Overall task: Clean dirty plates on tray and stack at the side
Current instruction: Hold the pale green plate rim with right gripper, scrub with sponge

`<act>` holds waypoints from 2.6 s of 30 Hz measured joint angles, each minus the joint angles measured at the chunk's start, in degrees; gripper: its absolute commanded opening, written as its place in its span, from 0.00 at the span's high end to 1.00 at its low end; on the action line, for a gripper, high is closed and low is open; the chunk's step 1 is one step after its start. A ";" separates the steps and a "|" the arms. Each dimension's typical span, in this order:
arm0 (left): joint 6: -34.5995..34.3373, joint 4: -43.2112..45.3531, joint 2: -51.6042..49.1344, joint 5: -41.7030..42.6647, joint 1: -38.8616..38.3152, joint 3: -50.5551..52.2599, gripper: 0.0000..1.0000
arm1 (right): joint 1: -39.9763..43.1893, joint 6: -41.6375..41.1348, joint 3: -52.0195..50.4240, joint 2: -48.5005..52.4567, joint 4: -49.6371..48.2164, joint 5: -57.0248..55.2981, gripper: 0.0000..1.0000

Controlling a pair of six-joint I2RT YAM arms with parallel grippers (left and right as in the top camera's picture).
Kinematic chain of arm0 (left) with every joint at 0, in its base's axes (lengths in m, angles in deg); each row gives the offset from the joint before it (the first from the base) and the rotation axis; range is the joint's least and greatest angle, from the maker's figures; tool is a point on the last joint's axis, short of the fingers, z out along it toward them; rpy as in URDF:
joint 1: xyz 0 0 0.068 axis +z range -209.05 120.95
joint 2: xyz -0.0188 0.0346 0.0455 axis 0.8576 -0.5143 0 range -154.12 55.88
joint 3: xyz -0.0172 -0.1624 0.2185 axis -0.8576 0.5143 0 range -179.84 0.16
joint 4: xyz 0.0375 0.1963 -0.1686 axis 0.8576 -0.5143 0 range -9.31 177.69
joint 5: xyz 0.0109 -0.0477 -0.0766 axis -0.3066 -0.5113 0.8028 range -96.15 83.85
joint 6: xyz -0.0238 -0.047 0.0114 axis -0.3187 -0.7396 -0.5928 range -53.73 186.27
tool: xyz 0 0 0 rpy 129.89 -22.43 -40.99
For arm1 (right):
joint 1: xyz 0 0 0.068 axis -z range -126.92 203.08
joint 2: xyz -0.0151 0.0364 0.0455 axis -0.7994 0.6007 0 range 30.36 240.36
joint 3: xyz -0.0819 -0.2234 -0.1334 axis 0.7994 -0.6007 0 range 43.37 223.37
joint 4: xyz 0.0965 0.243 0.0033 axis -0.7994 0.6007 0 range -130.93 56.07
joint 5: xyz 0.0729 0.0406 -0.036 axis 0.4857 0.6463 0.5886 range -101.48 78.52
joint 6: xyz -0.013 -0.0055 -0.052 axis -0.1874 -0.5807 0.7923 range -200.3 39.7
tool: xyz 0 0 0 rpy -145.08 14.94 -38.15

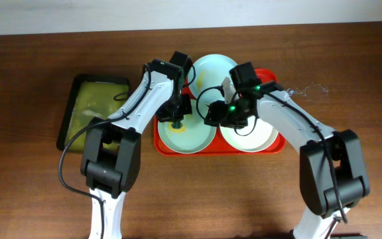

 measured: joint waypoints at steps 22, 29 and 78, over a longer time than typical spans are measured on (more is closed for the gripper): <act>0.00 0.66 0.00 0.00 0.02 0.00 1.00 | -5.46 3.91 1.55 0.13 3.76 -6.05 0.41; 0.00 0.63 -0.02 -0.02 0.02 0.00 1.00 | -6.14 2.32 1.27 2.73 4.13 -7.10 0.37; 6.56 2.01 -3.91 5.62 0.04 -1.03 0.81 | -1.01 3.76 0.83 6.95 -5.03 -9.05 0.96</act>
